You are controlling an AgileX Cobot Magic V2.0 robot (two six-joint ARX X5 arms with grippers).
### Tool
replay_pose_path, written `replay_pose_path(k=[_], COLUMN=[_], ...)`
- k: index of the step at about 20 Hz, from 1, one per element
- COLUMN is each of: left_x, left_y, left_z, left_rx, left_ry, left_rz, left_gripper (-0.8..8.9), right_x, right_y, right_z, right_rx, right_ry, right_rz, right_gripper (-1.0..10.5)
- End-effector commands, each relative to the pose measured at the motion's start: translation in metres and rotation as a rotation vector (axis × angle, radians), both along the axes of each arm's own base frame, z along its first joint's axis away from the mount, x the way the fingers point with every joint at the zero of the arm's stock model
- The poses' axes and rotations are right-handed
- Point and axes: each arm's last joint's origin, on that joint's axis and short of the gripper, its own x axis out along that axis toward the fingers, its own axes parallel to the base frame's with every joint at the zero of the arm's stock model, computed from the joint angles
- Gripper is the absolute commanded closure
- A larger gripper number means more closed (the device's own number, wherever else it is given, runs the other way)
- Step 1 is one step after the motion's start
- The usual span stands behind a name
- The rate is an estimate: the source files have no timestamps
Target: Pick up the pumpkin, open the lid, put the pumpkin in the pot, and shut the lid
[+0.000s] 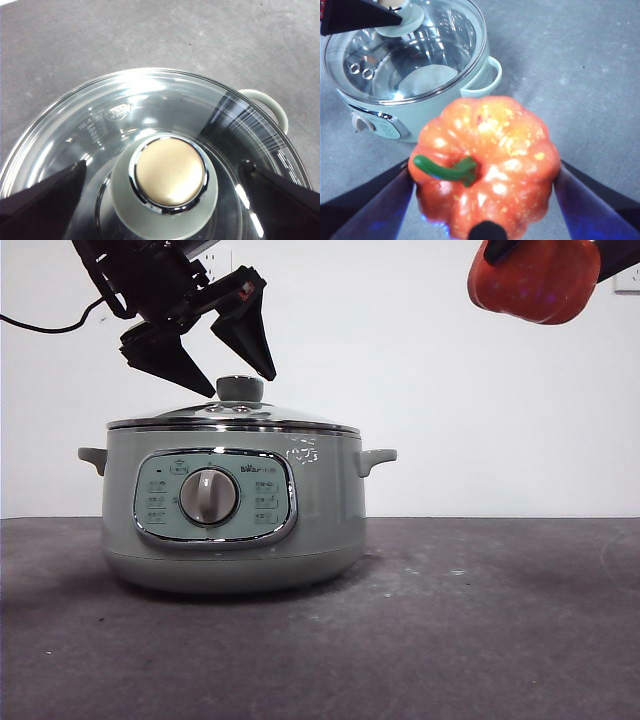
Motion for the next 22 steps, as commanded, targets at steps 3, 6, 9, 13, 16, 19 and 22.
replay_pose_path(k=[3, 6, 9, 13, 16, 19, 22], left_x=[0.003, 0.008, 0.009, 0.01, 0.009, 0.008, 0.008], left_y=[-0.002, -0.004, -0.007, -0.008, -0.008, -0.007, -0.007], left_z=[-0.005, -0.016, -0.019, -0.018, -0.018, -0.018, -0.018], left_rx=[0.014, 0.025, 0.028, 0.022, 0.024, 0.027, 0.027], left_ry=[0.01, 0.043, 0.043, 0.029, 0.035, 0.044, 0.045], left_rz=[-0.009, -0.012, -0.014, -0.017, -0.017, -0.017, -0.017], left_gripper=[1.94, 1.94, 2.18, 5.57, 7.67, 8.22, 8.22], right_x=[0.0, 0.0, 0.0, 0.0, 0.0, 0.0, 0.0], right_y=[0.0, 0.0, 0.0, 0.0, 0.0, 0.0, 0.0], right_z=[0.001, 0.001, 0.001, 0.001, 0.001, 0.001, 0.001], right_rx=[0.011, 0.011, 0.011, 0.01, 0.009, 0.009, 0.009], right_ry=[-0.005, -0.005, -0.004, -0.005, -0.005, -0.005, -0.005], right_rz=[-0.004, -0.004, -0.004, -0.004, -0.005, -0.005, -0.005], right_gripper=[9.6, 9.6, 9.6, 9.6, 9.6, 9.6, 9.6])
